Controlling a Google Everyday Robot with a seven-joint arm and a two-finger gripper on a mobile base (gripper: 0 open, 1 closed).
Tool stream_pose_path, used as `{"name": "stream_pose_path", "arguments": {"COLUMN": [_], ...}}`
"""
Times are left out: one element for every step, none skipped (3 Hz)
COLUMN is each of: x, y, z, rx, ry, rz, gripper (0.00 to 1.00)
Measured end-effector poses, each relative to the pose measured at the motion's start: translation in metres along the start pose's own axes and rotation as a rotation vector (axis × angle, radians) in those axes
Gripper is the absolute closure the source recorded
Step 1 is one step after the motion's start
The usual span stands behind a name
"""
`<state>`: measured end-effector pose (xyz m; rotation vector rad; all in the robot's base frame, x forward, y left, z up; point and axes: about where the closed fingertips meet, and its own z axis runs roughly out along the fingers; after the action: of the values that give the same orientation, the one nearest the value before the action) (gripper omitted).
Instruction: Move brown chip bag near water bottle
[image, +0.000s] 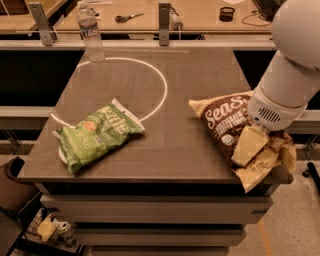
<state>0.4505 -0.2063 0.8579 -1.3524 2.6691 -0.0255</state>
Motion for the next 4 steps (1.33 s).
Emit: {"name": "stream_pose_path", "arguments": {"x": [-0.004, -0.013, -0.028, -0.055], "y": [-0.002, -0.005, -0.009, -0.019], "z": [-0.042, -0.075, -0.094, -0.112], "rx": [0.094, 0.160, 0.204, 0.254], "ry": [-0.016, -0.034, -0.101, -0.224], "rz": [-0.004, -0.018, -0.066, -0.162], "gripper": [1.00, 1.00, 1.00, 1.00]}}
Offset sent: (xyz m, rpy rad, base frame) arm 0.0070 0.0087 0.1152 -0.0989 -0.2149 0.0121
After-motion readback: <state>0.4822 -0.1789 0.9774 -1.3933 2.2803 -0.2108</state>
